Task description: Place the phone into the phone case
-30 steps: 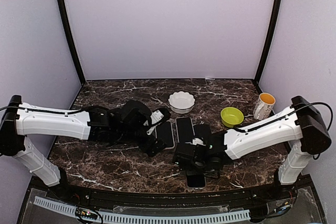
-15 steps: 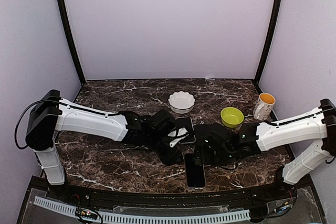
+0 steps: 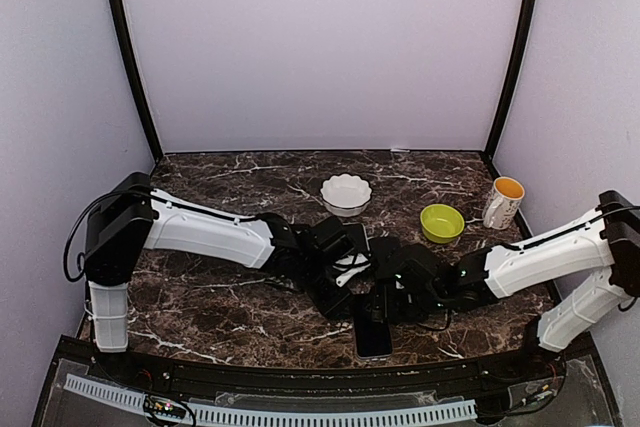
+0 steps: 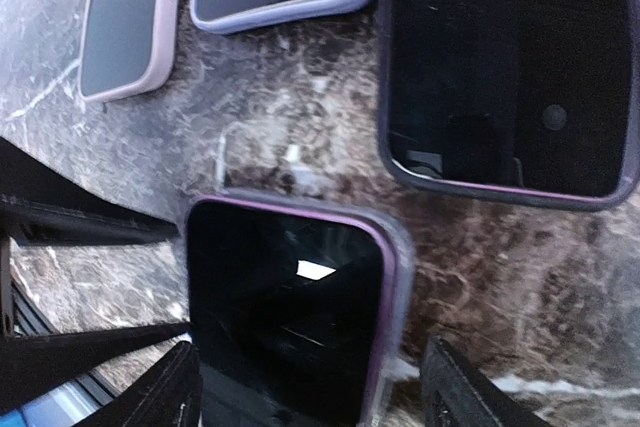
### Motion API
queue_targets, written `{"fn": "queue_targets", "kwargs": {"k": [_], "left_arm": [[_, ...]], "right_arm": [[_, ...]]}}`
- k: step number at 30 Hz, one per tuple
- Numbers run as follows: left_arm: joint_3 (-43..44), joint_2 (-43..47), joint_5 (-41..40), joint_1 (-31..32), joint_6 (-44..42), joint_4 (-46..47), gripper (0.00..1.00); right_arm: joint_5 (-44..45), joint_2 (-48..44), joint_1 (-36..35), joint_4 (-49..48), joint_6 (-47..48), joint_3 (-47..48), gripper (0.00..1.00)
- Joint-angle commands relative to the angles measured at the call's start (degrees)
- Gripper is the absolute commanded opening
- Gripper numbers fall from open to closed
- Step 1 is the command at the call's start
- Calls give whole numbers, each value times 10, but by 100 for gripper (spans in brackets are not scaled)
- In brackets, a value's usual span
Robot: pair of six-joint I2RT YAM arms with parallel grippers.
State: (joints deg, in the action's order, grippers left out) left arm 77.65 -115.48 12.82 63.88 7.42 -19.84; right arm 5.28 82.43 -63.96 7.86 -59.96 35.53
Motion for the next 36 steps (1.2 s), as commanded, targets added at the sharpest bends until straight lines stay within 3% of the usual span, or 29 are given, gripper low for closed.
{"fn": "queue_targets", "kwargs": {"k": [1,7,18,23,27,36], "left_arm": [[23,-14,41,5,23,-19,36],[27,-32,68,9,31,-26,34],[45,2,9,9,21,-95,34],[32,19,40,9,14,-77,40],[-8,47,89,11,-8,-56,45],[-81,48,163,12,-37,-7,38]], "right_arm": [[-17,16,3,-36,3,-14,71],[-1,9,2,-13,6,-4,59],[19,-4,-30,69,-14,15,46],[19,-13,-60,104,-45,13,33],[19,-6,-88,100,-73,12,31],[17,59,-115,106,-107,31,0]]}}
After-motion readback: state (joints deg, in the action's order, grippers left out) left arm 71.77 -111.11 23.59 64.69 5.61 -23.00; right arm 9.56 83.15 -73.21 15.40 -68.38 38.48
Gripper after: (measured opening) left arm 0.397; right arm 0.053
